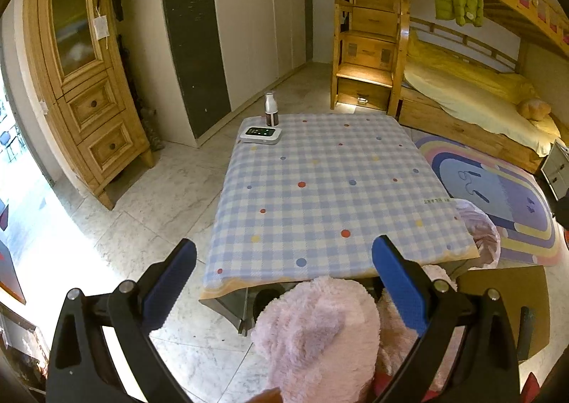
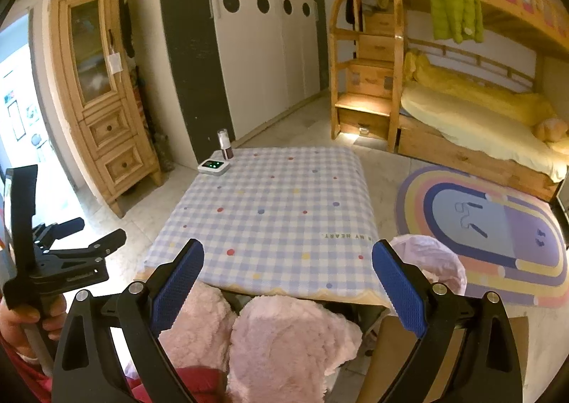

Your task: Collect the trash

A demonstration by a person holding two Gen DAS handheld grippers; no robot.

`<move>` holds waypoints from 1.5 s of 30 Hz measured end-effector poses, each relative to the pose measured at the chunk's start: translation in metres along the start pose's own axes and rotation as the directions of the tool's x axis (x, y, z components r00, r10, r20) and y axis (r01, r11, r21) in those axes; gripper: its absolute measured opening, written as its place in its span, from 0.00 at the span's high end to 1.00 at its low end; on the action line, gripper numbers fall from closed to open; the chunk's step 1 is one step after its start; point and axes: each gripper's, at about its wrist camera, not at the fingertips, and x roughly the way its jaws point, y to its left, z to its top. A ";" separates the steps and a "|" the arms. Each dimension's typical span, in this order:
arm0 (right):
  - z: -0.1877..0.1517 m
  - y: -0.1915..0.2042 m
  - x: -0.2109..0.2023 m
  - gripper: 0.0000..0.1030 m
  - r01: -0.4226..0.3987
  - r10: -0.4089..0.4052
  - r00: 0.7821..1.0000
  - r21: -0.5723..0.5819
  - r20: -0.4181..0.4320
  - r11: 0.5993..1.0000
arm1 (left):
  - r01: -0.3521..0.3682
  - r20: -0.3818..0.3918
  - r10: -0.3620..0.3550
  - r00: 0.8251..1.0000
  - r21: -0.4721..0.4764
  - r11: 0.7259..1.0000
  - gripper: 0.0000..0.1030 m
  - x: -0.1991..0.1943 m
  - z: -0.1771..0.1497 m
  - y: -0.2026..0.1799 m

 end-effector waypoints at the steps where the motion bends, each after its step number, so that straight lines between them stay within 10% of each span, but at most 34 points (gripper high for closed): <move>1: 0.000 -0.001 0.001 0.08 0.005 -0.005 1.000 0.003 -0.004 1.000 | 0.001 -0.002 -0.001 1.000 0.003 1.000 0.07 0.001 0.000 -0.001; 45: 0.000 -0.006 0.010 0.08 0.013 -0.013 1.000 0.012 -0.009 1.000 | -0.001 -0.024 0.001 1.000 -0.008 1.000 0.07 0.005 0.001 0.004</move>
